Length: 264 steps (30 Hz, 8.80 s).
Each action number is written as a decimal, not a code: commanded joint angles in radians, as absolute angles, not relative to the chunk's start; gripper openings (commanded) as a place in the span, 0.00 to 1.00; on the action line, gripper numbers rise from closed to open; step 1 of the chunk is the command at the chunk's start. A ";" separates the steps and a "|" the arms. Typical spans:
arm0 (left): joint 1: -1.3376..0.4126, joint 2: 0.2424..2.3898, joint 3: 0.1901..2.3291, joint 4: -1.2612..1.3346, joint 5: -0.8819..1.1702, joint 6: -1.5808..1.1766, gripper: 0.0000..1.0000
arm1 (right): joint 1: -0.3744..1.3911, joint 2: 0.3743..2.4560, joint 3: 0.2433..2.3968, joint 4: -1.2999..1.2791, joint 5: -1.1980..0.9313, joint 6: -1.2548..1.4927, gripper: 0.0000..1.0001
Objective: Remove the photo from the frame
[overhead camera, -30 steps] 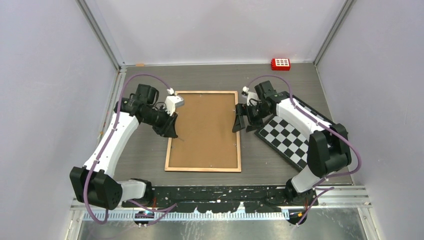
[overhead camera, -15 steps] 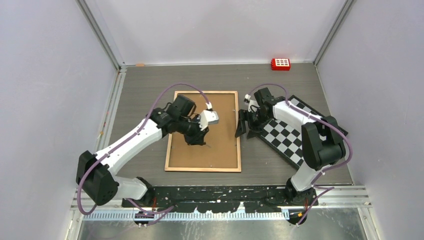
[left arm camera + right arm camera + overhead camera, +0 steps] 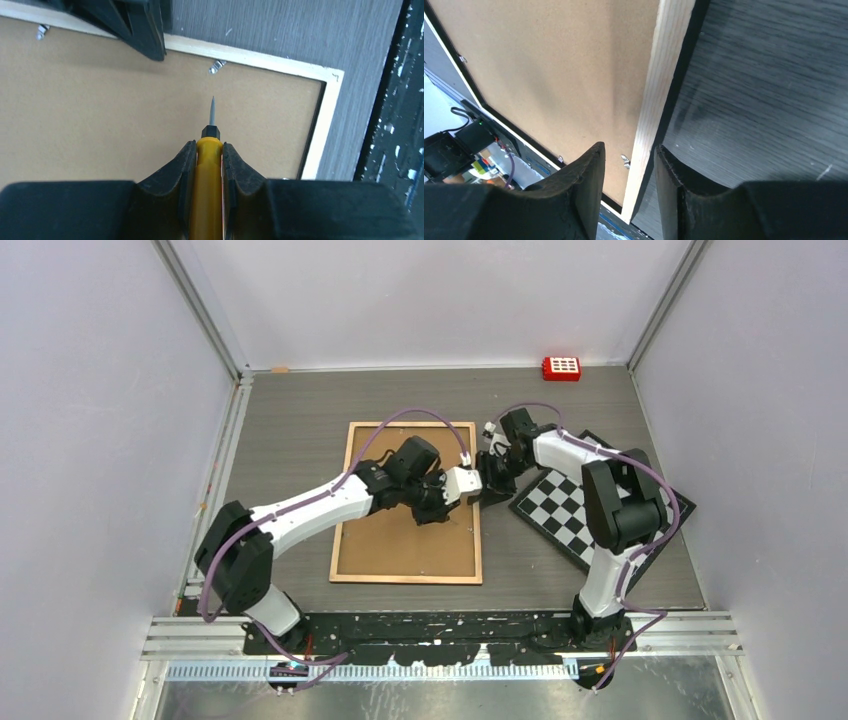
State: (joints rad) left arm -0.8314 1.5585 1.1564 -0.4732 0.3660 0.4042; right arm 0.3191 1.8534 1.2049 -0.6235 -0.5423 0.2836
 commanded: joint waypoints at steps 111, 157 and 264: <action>-0.706 1.767 1.570 -0.604 0.224 0.466 0.00 | 0.279 1.984 1.540 -0.605 -0.454 0.276 0.50; -0.662 2.232 1.984 -0.661 0.259 0.611 0.00 | 0.270 2.006 1.281 -0.498 -0.551 0.353 0.25; -0.790 2.144 1.914 -0.897 -0.118 1.398 0.00 | 0.263 1.997 1.257 -0.470 -0.573 0.391 0.23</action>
